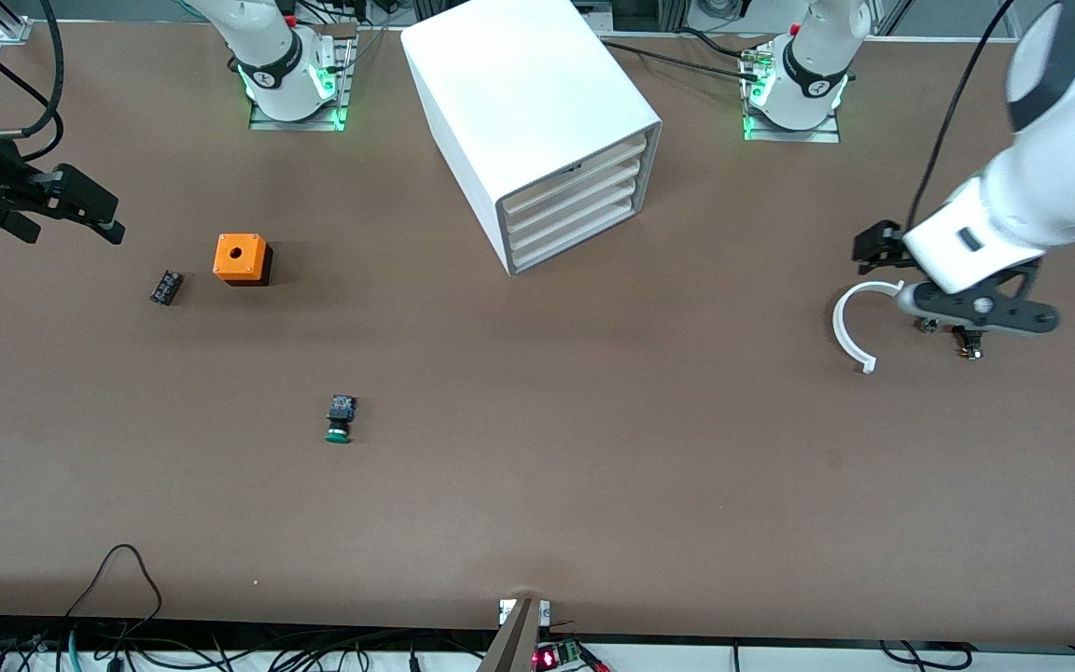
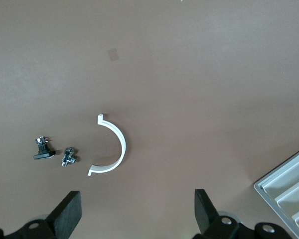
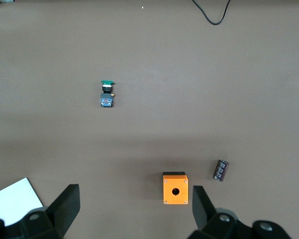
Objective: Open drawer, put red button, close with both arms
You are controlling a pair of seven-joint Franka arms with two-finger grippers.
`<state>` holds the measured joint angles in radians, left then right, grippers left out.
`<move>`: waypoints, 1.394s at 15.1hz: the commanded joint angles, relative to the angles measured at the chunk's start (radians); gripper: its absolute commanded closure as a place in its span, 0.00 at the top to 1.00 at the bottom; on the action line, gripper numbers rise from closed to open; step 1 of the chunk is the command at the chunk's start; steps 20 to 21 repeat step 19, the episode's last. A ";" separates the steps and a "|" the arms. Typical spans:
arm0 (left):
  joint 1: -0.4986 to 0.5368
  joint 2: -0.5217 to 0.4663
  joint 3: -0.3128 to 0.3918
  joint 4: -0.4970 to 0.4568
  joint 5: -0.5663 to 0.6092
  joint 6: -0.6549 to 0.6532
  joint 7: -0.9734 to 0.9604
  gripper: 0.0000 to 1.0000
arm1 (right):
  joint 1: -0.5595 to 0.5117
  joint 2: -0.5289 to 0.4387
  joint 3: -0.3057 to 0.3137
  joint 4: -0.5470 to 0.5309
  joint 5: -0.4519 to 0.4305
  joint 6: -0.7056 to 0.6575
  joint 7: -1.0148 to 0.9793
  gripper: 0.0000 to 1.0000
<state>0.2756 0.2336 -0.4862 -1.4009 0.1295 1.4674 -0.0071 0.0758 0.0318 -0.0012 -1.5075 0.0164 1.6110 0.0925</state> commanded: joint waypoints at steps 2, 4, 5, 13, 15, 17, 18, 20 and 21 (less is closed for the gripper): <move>-0.120 -0.143 0.243 -0.179 -0.073 0.140 0.087 1.00 | -0.008 0.010 0.007 0.023 -0.010 -0.003 0.003 1.00; -0.177 -0.175 0.344 -0.222 -0.135 0.154 0.128 1.00 | -0.008 0.010 0.007 0.023 -0.010 -0.003 0.003 1.00; -0.228 -0.183 0.406 -0.227 -0.143 0.155 0.121 1.00 | -0.008 0.010 0.007 0.023 -0.010 0.001 0.003 1.00; -0.302 -0.264 0.482 -0.286 -0.128 0.177 0.107 1.00 | -0.008 0.010 0.007 0.023 -0.012 0.003 0.003 1.00; -0.311 -0.264 0.482 -0.286 -0.128 0.177 0.102 1.00 | -0.008 0.008 0.007 0.023 -0.012 0.004 0.003 1.00; -0.317 -0.264 0.483 -0.285 -0.128 0.177 0.101 1.00 | -0.008 0.010 0.007 0.023 -0.012 0.004 0.001 1.00; -0.315 -0.264 0.482 -0.283 -0.128 0.175 0.102 1.00 | -0.008 0.010 0.007 0.023 -0.012 0.003 0.000 1.00; -0.311 -0.261 0.482 -0.279 -0.128 0.171 0.102 1.00 | -0.008 0.013 0.007 0.023 -0.012 0.003 -0.004 1.00; -0.311 -0.261 0.482 -0.279 -0.128 0.171 0.102 1.00 | -0.008 0.013 0.007 0.023 -0.012 0.003 -0.004 1.00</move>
